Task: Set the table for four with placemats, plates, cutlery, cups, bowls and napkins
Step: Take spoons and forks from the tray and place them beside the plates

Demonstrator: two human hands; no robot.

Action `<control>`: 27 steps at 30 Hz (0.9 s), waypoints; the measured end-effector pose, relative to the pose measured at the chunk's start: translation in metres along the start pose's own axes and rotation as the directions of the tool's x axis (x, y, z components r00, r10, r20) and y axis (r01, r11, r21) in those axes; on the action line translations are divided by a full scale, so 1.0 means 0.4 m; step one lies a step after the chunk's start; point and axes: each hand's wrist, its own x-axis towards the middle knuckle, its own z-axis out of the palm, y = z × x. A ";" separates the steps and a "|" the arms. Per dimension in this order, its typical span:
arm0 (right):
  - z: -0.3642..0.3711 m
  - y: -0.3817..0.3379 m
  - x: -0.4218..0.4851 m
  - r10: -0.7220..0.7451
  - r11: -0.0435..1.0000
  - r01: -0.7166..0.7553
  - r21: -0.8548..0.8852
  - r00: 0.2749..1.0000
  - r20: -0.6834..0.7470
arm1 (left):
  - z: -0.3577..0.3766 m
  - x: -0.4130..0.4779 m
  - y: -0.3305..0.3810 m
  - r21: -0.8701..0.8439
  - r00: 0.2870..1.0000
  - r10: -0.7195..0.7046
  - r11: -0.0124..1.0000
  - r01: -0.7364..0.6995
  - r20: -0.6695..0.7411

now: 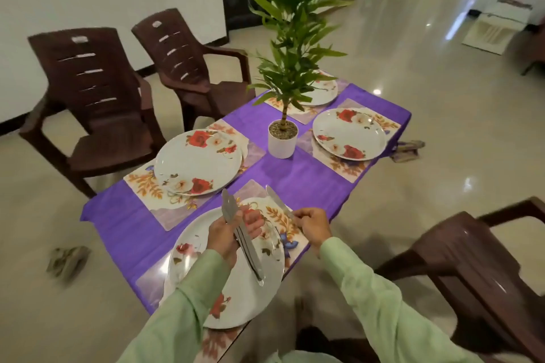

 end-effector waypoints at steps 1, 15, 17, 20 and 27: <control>0.005 0.008 0.036 0.004 0.999 -0.003 -0.051 1.000 0.021 | 0.003 0.010 -0.002 -0.001 1.000 0.002 1.000 -0.002 -0.027; 0.065 0.073 0.286 -0.157 0.642 0.408 -0.649 0.899 0.409 | 0.137 0.057 -0.089 -0.130 0.927 0.050 0.986 -0.106 -0.373; 0.065 0.071 0.285 -0.153 0.608 0.422 -0.673 0.894 0.422 | 0.149 0.056 -0.097 -0.138 0.917 0.048 0.984 -0.111 -0.397; 0.065 0.078 0.291 -0.145 0.572 0.442 -0.691 0.884 0.445 | 0.157 0.062 -0.100 -0.142 0.909 0.045 0.983 -0.113 -0.415; 0.075 0.087 0.309 -0.189 0.557 0.509 -0.656 0.847 0.497 | 0.151 0.097 -0.096 -0.110 0.916 0.069 0.987 -0.121 -0.396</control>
